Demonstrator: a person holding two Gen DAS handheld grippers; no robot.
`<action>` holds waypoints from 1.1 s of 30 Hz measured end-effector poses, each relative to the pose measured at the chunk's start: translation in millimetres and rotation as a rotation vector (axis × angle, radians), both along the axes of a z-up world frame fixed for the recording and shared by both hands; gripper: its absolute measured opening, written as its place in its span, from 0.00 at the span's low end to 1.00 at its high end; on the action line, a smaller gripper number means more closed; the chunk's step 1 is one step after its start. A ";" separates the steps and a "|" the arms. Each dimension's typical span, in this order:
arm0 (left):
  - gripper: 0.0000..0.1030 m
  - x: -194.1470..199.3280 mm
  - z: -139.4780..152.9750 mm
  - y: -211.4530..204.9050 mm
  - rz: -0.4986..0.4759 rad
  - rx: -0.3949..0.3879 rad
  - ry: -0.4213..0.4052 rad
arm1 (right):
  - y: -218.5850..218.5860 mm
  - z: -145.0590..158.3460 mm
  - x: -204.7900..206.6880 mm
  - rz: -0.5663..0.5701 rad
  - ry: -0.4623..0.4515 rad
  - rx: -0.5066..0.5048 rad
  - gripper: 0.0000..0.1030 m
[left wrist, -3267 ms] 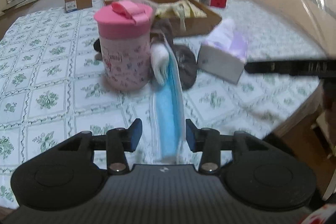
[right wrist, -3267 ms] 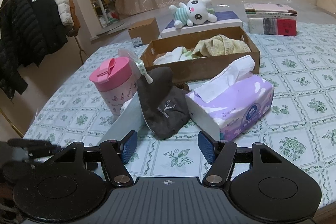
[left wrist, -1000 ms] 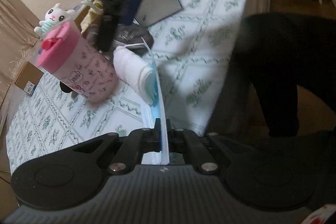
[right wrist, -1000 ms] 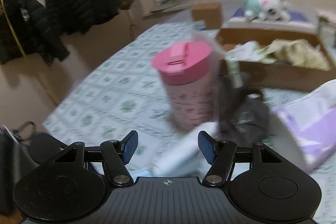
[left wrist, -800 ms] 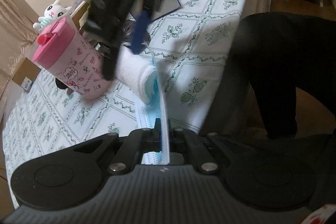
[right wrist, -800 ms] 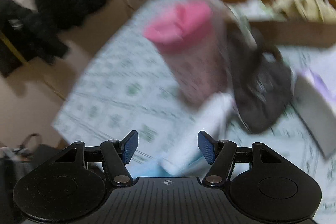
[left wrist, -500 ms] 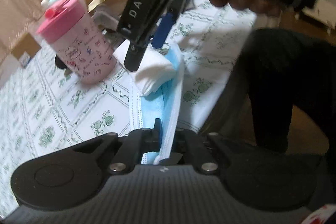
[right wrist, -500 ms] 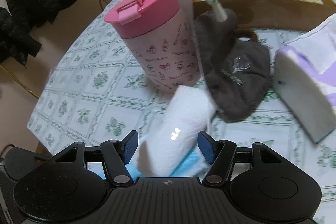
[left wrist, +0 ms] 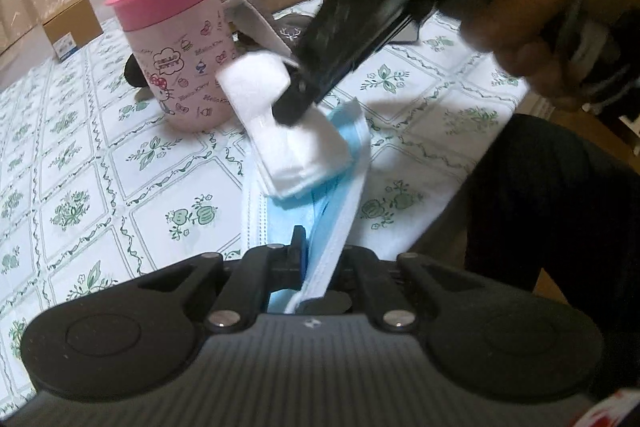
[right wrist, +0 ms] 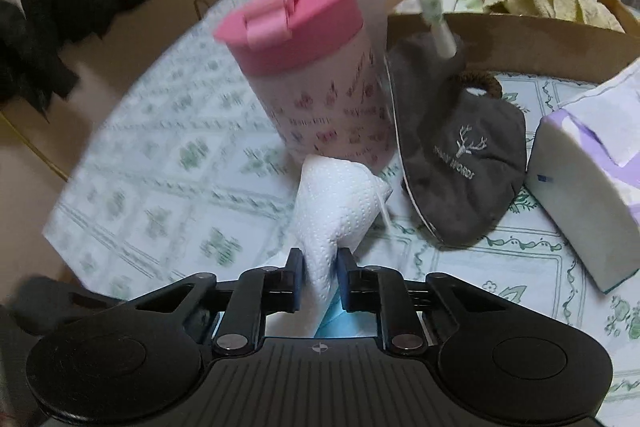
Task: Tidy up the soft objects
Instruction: 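Carry both items to the box and open the left gripper over it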
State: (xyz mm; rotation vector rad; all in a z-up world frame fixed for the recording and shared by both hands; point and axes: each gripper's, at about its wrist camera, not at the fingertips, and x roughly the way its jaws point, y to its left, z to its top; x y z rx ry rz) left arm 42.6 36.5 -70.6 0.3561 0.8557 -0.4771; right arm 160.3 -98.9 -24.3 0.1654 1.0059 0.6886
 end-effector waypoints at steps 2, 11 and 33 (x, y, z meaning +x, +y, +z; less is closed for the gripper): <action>0.02 1.0 0.6 0.4 0.015 -0.003 0.002 | -11.9 8.5 1.7 -0.019 0.051 0.096 0.16; 0.01 7.9 10.7 5.6 0.091 -0.060 -0.006 | -78.6 45.9 -12.2 -0.073 0.141 0.336 0.16; 0.00 12.9 78.1 -10.9 0.118 -0.217 -0.076 | -155.3 66.9 -58.0 -0.176 -0.085 0.121 0.17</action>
